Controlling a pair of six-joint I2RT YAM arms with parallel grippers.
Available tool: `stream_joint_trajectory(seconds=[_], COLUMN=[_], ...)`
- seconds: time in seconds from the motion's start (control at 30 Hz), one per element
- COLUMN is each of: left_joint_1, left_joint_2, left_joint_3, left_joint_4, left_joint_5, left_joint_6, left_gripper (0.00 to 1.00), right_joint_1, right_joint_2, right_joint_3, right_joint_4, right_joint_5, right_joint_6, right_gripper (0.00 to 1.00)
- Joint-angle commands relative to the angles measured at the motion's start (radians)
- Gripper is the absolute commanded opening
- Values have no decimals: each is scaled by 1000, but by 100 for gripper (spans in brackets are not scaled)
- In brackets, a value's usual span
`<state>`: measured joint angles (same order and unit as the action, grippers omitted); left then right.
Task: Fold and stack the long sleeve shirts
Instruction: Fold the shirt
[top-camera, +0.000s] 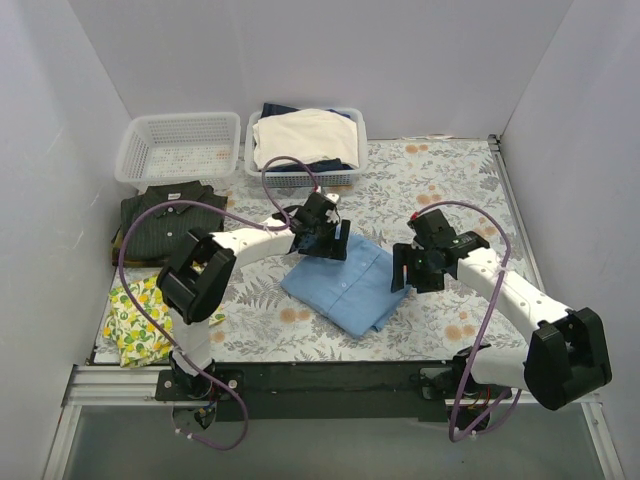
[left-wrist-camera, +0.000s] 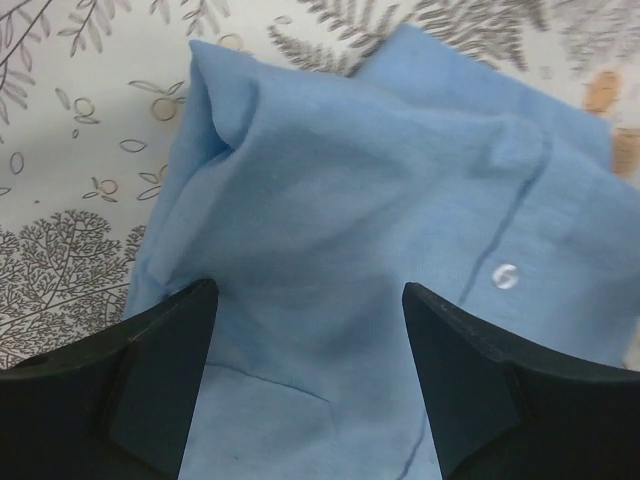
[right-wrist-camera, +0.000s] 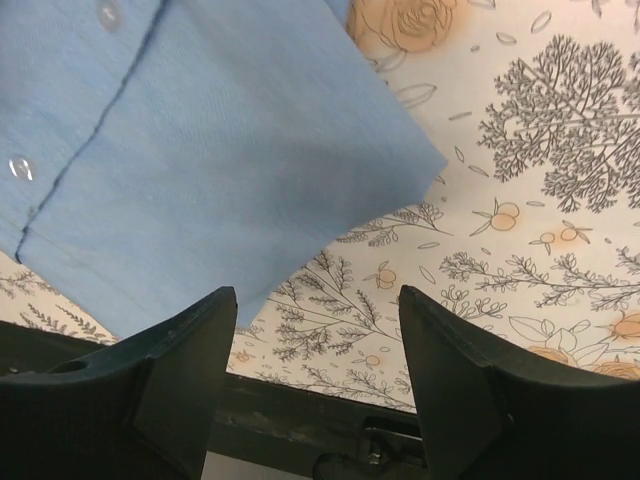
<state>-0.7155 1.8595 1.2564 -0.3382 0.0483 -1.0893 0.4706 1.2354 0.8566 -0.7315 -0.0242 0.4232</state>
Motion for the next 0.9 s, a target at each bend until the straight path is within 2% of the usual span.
stream_joint_trajectory(seconds=[0.0, 0.1, 0.23, 0.43, 0.5, 0.7, 0.87], left_joint_1=[5, 10, 34, 45, 45, 45, 45], left_joint_2=[35, 78, 92, 70, 57, -3, -52], left_joint_3=[73, 110, 98, 12, -3, -61, -117], left_joint_4=[-36, -111, -185, -232, -243, -258, -266], left_joint_5=[-155, -260, -312, -288, -271, -239, -205], left_joint_6=[-7, -46, -174, -319, -342, -379, -405], left_gripper=[75, 75, 75, 75, 75, 74, 74], right_joint_1=[-62, -85, -110, -148, -156, -161, -161], right_joint_2=[-5, 21, 56, 130, 176, 246, 321], right_joint_3=[-54, -94, -143, -180, -180, -166, -145], right_joint_4=[13, 53, 171, 371, 443, 526, 553], right_joint_5=[-153, -227, -330, -476, -526, -497, -430], right_joint_6=[-23, -35, -23, 37, 63, 85, 74], right_gripper=[75, 75, 75, 78, 83, 95, 96])
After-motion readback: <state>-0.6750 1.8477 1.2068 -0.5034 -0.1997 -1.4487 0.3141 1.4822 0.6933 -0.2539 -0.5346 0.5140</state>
